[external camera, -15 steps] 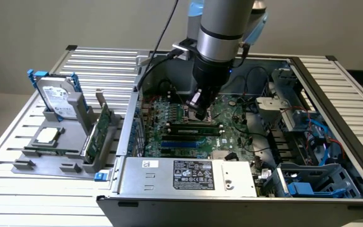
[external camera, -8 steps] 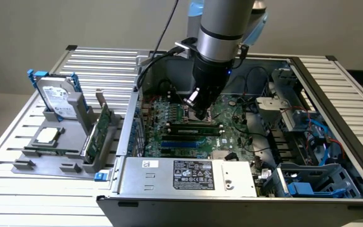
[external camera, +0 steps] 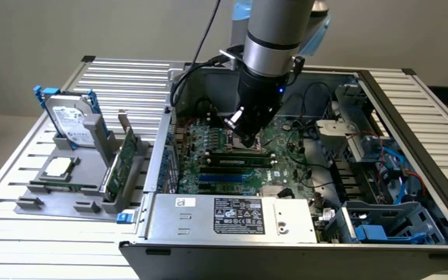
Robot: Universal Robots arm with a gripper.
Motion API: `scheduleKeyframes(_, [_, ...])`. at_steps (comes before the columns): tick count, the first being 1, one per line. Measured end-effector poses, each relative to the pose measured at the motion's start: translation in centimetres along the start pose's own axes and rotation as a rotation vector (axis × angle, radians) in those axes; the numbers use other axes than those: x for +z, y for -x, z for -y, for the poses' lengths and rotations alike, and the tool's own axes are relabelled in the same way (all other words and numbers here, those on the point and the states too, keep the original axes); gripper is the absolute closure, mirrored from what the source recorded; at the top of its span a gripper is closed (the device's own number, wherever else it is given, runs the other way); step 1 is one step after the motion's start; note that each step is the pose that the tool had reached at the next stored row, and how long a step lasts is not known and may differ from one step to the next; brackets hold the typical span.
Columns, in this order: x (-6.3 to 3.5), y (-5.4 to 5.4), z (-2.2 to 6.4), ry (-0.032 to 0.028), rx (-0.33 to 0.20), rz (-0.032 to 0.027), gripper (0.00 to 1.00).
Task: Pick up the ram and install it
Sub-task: 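Press down the ram until it locks into place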
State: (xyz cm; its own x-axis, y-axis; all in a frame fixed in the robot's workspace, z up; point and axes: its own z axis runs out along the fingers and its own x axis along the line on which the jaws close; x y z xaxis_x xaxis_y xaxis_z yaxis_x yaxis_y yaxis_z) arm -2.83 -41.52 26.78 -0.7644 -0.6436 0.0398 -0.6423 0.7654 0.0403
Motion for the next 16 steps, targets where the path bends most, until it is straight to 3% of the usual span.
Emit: scheduleKeyframes(16, [0.02,0.01,0.01,0.0043,0.237,0.0061,0.89])
